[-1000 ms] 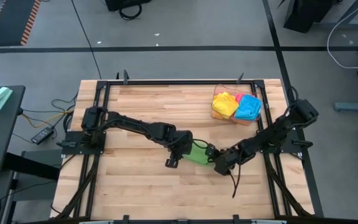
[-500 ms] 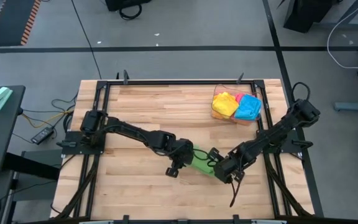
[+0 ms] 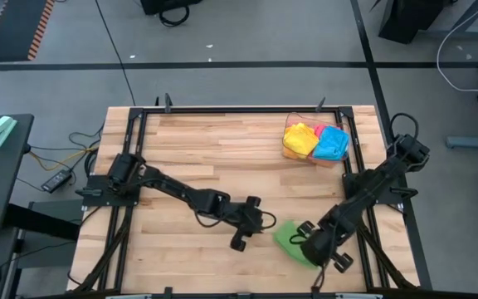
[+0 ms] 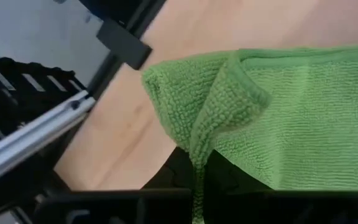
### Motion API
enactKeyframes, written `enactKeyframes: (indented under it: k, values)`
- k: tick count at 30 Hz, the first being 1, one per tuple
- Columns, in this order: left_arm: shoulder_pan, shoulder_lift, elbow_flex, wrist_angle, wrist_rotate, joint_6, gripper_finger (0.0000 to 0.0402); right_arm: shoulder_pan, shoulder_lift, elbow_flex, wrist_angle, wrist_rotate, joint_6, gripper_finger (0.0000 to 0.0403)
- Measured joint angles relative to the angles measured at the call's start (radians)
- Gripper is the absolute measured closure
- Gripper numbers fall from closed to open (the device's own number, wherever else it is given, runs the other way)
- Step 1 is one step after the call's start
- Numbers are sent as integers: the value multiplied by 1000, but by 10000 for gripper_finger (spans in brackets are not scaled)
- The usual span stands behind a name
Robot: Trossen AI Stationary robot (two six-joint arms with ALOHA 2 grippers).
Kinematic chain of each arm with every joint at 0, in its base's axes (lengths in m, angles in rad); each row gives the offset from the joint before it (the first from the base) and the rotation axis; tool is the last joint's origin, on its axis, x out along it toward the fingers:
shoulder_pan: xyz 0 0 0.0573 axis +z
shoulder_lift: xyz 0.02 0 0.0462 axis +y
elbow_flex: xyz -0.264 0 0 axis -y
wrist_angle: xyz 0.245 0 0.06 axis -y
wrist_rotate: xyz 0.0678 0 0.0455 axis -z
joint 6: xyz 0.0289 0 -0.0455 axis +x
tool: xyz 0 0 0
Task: Fold microfiber towels
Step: Fold the green microfiber cloth
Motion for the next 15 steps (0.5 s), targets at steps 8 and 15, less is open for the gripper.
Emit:
enactKeyframes:
  k: [8, 15]
  values:
    - [-53, 71, 1, 267, -113, -123, 365, -11, 0, 11, 9, 36, 80, 395]
    - [-104, 152, 3, 433, -299, -206, 364, -65, 0, 11, 85, 41, 37, 395]
